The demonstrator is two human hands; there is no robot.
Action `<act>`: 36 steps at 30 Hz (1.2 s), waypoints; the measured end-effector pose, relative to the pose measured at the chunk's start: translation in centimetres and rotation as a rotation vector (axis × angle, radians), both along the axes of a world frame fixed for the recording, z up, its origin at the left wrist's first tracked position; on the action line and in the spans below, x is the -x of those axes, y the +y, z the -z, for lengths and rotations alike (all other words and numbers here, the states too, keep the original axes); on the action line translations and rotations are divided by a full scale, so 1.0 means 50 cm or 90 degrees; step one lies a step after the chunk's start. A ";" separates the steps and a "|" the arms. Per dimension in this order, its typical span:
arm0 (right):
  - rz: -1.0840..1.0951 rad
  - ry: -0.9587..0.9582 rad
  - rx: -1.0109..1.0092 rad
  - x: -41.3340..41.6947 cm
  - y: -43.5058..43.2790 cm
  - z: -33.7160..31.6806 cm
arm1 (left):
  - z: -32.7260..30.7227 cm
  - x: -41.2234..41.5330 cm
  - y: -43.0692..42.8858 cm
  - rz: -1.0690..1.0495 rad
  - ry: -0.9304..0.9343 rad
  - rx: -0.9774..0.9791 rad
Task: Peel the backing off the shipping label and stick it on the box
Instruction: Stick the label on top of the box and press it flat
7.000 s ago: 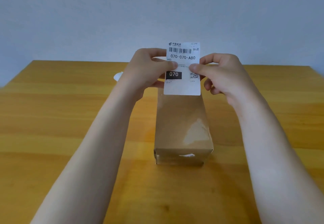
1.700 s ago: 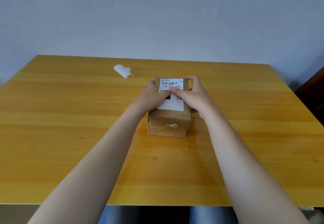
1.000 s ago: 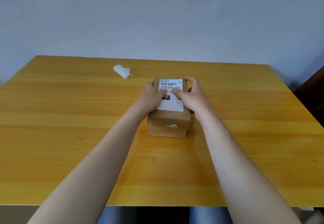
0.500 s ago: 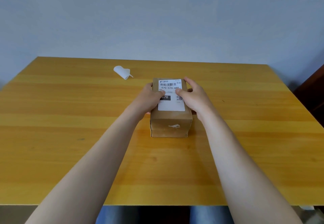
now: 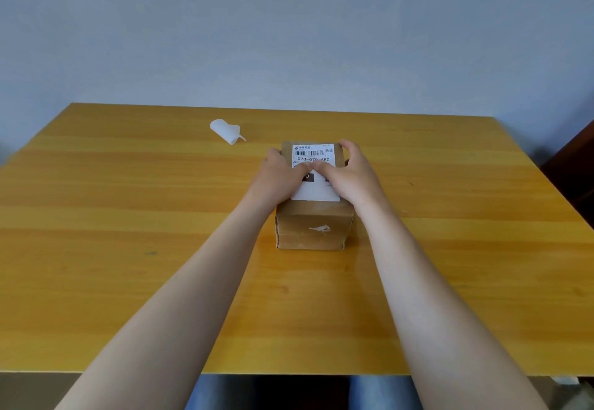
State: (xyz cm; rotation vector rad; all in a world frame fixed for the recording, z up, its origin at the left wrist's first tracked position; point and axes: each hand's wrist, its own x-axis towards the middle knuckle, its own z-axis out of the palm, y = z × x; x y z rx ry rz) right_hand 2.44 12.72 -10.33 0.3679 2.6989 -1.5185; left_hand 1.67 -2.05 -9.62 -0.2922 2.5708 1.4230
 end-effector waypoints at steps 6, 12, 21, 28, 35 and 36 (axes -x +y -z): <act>0.014 0.003 0.031 0.005 0.019 -0.003 | 0.001 0.008 -0.011 -0.011 0.006 -0.033; -0.003 0.004 0.022 0.000 0.023 -0.005 | 0.006 0.008 -0.008 -0.022 0.008 -0.111; -0.028 -0.036 0.055 0.009 0.024 -0.011 | 0.005 0.004 -0.010 0.011 -0.008 -0.084; -0.011 -0.016 -0.028 0.021 0.009 -0.003 | 0.001 0.018 -0.004 0.019 -0.004 0.044; -0.001 -0.023 -0.038 0.028 0.010 -0.003 | 0.003 0.024 0.000 -0.009 0.015 0.098; 0.006 -0.021 -0.030 0.029 0.012 -0.002 | 0.006 0.025 -0.001 -0.011 0.018 0.094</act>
